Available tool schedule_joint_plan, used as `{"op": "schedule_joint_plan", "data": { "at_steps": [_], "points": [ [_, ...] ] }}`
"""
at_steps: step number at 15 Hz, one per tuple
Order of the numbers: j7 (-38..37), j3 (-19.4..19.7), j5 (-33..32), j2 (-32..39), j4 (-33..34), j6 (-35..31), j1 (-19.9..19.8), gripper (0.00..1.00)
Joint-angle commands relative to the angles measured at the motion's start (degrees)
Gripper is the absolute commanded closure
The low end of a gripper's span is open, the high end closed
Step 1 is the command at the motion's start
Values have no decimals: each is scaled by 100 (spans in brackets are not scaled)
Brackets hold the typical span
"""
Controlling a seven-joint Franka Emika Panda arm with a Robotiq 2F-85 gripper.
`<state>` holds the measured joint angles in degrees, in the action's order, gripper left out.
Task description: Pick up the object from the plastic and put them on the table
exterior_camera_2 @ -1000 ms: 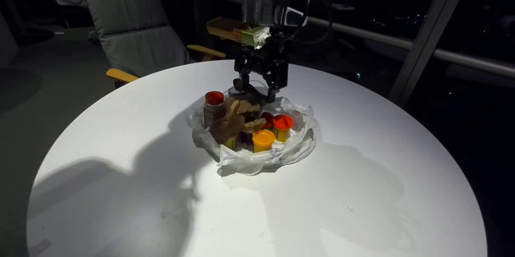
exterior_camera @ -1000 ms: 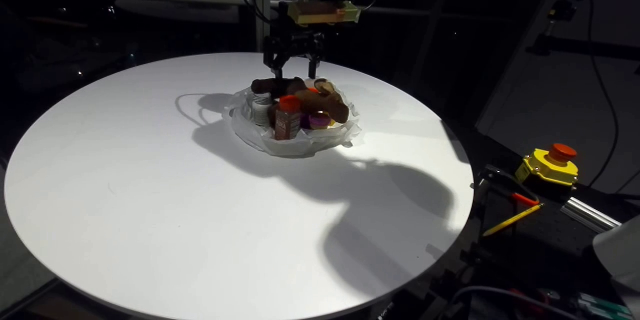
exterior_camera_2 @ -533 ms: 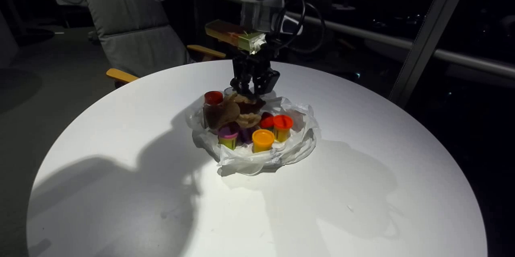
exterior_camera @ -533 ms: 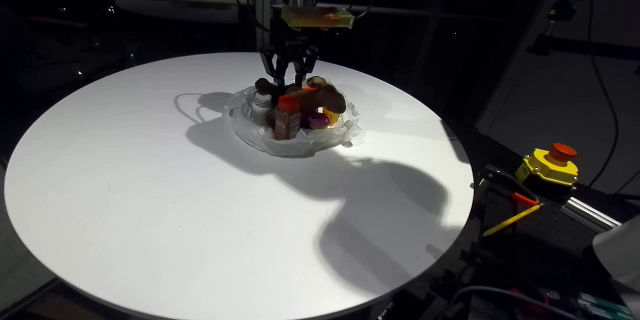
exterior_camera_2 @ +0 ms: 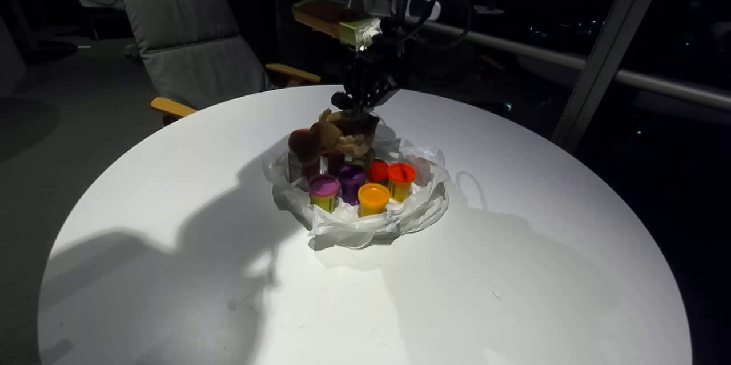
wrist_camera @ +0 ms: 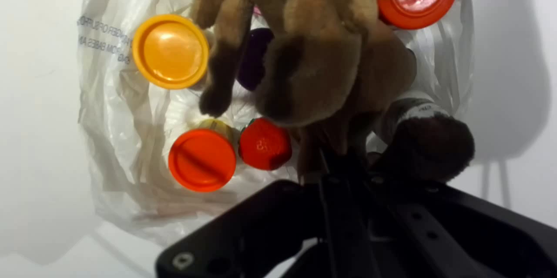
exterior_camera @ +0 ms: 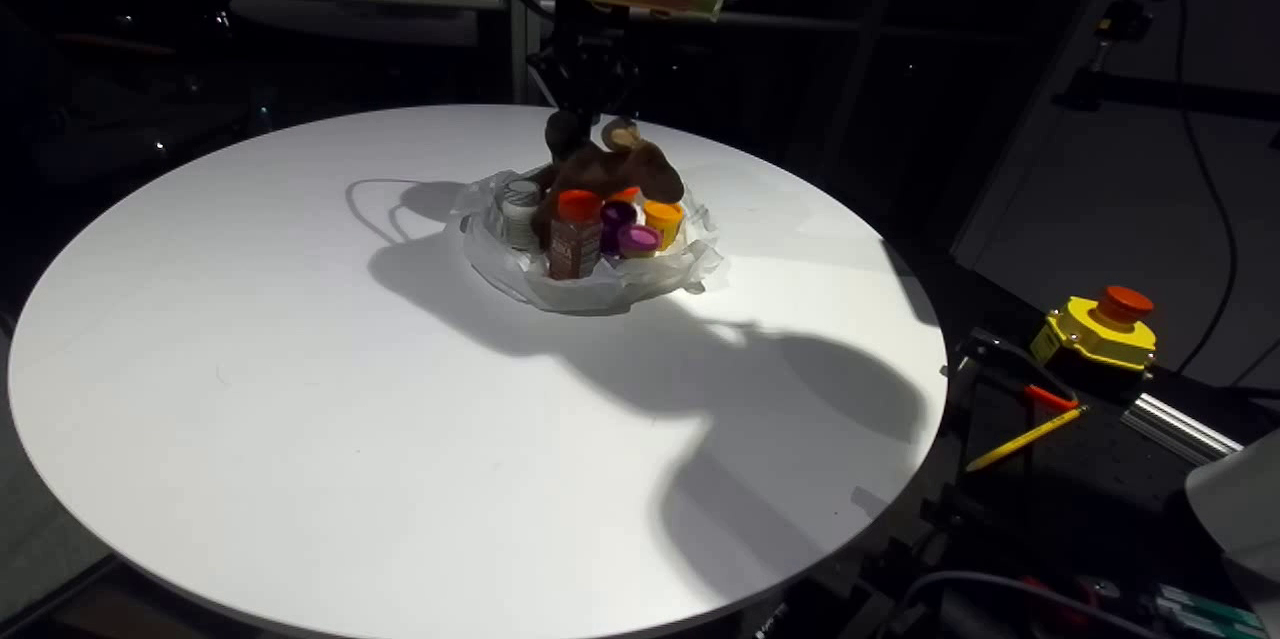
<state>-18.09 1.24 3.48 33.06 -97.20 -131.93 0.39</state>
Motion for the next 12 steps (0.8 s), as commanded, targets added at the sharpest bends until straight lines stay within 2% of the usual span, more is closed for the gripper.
{"op": "schedule_joint_plan", "data": {
  "at_steps": [1,5,9,12],
  "points": [
    [-166,153,30,-1157,-1149,-670,111,97],
    [-415,300,-31,-2120,-2158,-1366,62,97],
    [-1060,629,-169,-2737,-2937,-1799,-61,98],
    [-1998,950,-771,-2905,-3284,-2025,-132,98]
  ]
}}
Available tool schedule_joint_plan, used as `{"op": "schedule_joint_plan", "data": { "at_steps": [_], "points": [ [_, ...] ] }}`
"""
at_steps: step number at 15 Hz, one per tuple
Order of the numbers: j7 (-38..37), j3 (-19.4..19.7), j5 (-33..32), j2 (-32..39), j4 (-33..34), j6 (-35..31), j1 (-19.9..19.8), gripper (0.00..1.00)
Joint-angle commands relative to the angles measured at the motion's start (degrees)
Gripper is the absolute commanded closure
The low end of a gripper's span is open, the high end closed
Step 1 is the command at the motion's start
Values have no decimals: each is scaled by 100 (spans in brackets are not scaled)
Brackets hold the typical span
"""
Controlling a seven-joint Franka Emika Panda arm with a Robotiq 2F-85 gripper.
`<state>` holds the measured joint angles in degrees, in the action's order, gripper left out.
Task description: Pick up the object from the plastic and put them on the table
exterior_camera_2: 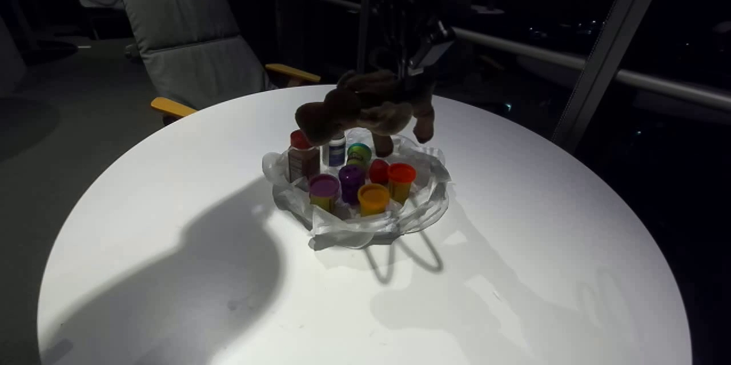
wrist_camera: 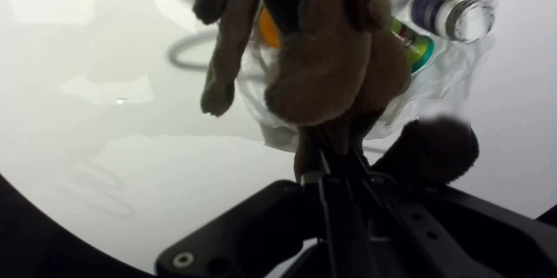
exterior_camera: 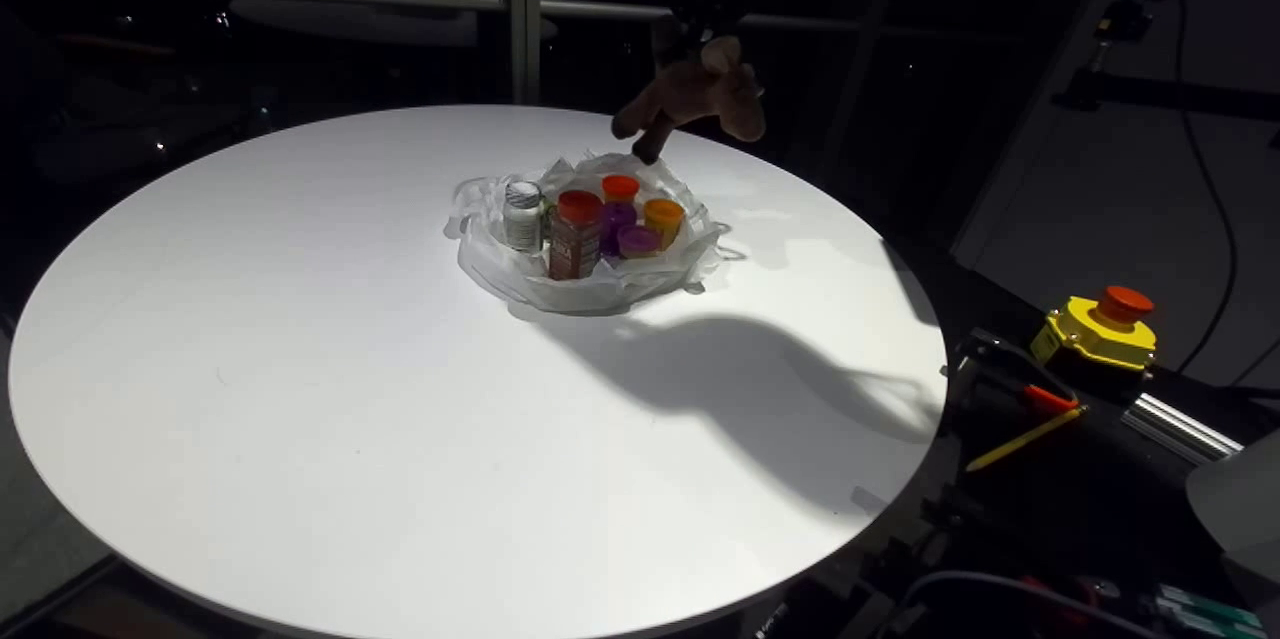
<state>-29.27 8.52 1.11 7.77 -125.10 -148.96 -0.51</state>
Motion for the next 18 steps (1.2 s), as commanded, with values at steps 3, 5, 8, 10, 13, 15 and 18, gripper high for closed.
{"op": "schedule_joint_plan", "data": {
  "at_steps": [3,5,8,10,13,15,18],
  "points": [
    [-1914,469,-1344,-252,-508,-373,-163,99],
    [-2571,607,-1904,-74,-375,-245,-206,99],
    [-3328,735,-2548,205,-167,-28,-213,98],
    [-3575,765,-2695,393,-50,110,-191,97],
    [-3697,762,-2639,650,113,249,-172,70],
    [-3724,767,-2560,782,205,305,-160,56],
    [-3846,799,-2552,842,256,334,-121,33]
  ]
}}
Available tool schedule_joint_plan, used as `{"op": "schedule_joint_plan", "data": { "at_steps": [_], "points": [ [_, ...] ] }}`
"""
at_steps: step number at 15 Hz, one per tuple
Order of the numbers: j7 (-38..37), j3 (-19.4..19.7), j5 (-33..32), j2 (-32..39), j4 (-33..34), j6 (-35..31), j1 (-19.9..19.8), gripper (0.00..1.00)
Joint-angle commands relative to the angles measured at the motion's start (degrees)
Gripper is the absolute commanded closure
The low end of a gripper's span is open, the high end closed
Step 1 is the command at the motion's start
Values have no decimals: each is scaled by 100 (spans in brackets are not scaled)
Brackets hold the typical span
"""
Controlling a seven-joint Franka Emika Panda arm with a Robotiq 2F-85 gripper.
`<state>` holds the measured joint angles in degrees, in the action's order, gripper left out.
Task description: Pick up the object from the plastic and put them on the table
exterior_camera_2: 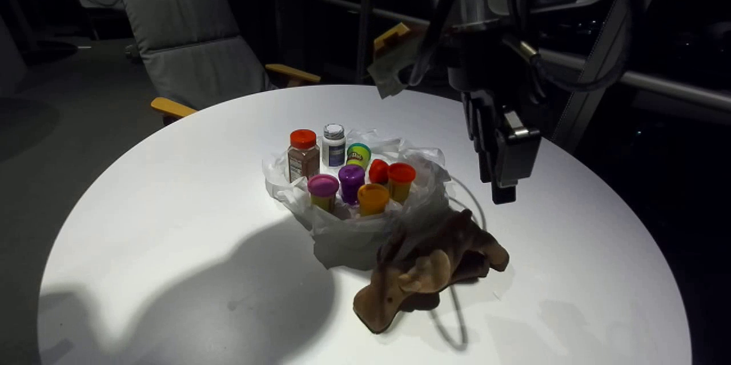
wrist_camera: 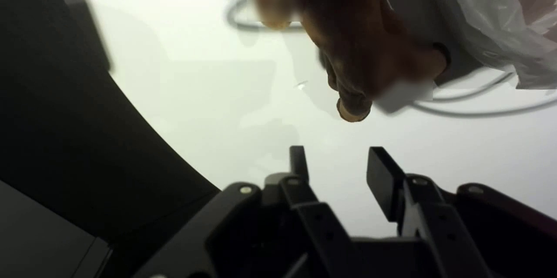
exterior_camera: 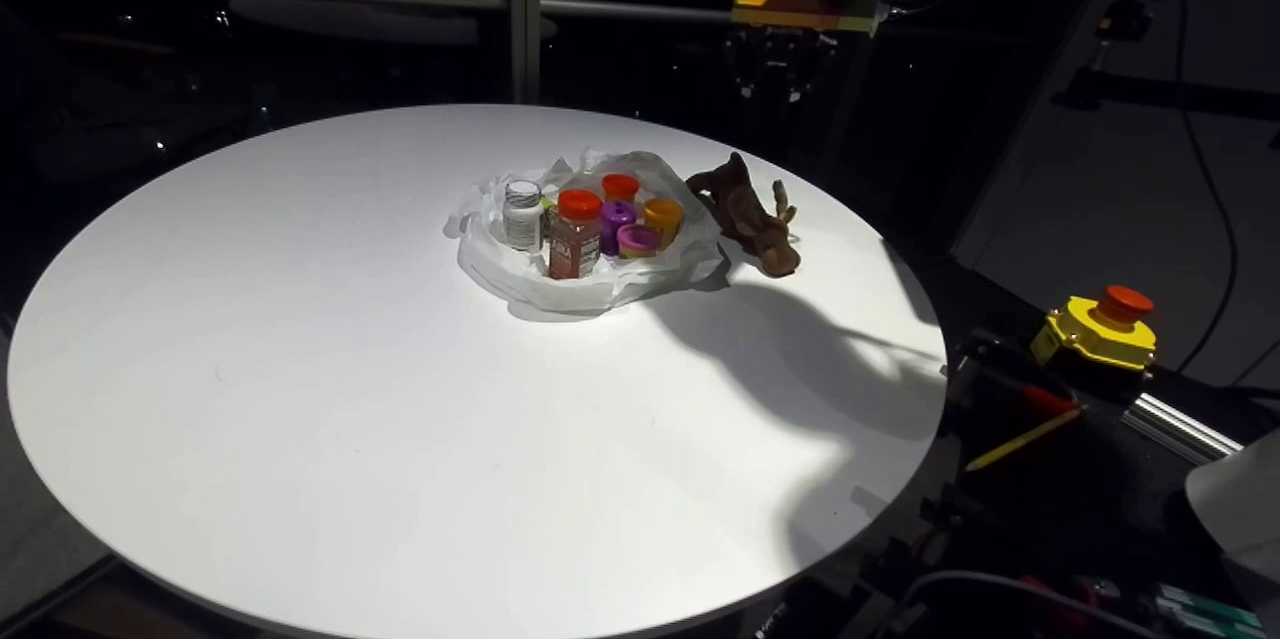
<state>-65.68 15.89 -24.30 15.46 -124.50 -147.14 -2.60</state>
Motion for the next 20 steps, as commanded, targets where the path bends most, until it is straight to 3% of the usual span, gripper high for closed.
{"op": "schedule_joint_plan", "data": {
  "at_steps": [1,4,5,6,9,13,20],
  "points": [
    [-230,47,21,30,167,130,96,27],
    [20,-211,465,-306,22,314,117,3],
    [396,-454,860,-530,-34,614,115,0],
    [893,-713,1260,-712,-48,863,112,0],
    [1472,-1205,1731,-894,393,1894,381,0],
    [2197,-1667,1997,-430,1296,2849,645,0],
    [3741,-1691,1739,935,2239,2867,832,0]
  ]
}}
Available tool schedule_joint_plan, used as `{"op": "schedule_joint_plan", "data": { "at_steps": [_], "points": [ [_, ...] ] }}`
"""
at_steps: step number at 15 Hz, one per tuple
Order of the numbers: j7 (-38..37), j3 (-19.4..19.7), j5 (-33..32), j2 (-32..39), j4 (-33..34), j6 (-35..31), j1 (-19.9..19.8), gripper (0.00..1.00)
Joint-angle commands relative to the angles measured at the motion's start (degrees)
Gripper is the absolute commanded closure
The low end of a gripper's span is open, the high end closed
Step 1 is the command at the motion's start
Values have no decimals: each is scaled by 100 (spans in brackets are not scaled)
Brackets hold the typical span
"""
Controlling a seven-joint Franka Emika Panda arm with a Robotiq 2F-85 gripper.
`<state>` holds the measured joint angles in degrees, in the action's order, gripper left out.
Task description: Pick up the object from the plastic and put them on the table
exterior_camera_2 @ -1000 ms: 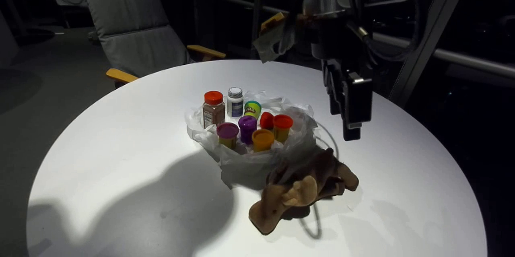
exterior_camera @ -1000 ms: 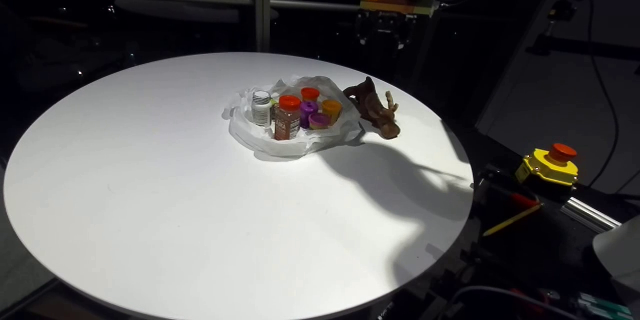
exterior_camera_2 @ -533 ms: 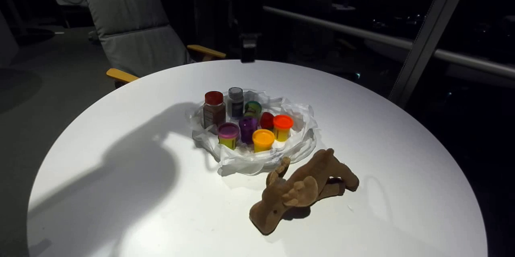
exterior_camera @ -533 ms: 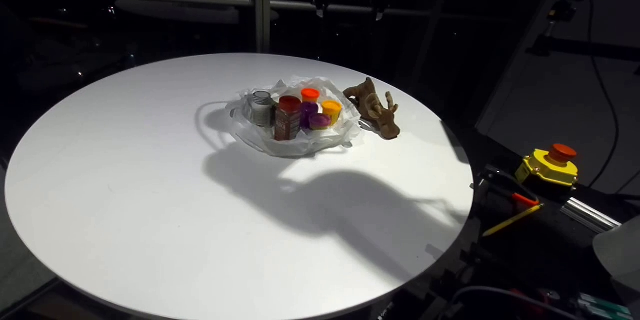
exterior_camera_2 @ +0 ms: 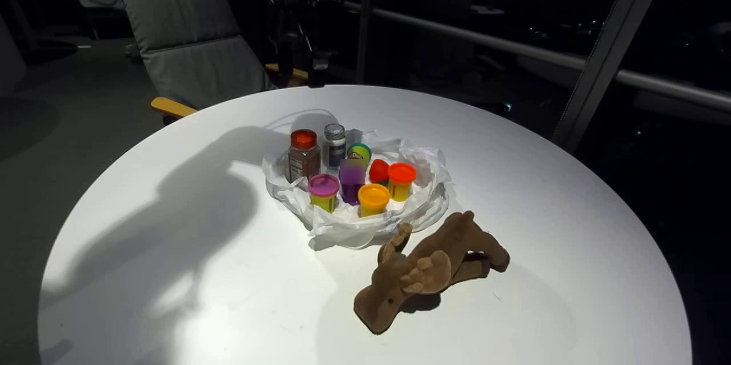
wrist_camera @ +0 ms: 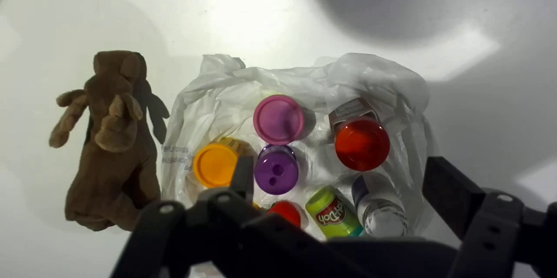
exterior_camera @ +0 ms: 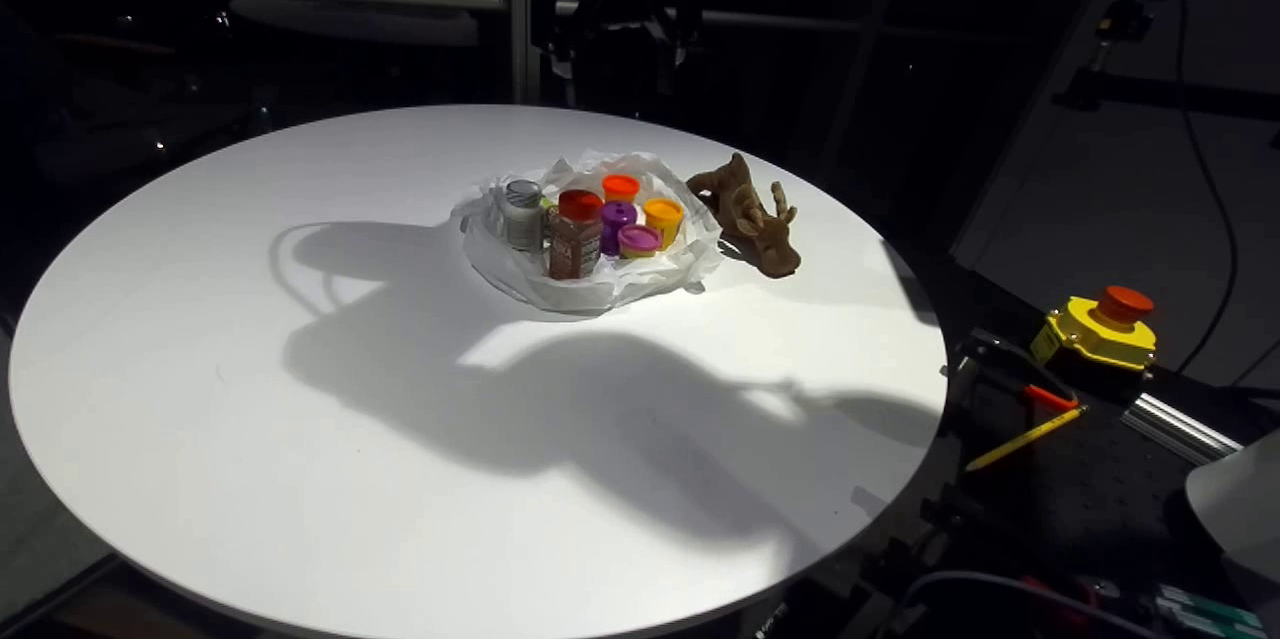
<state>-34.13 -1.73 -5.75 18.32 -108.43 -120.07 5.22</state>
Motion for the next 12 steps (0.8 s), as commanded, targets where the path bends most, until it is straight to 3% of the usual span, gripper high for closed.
{"op": "schedule_joint_plan", "data": {
  "at_steps": [1,7,12],
  "points": [
    [753,114,-171,825,727,168,73,0],
    [1667,72,-111,1324,929,-347,136,0],
    [1976,62,-101,1467,935,-529,230,0]
  ]
}}
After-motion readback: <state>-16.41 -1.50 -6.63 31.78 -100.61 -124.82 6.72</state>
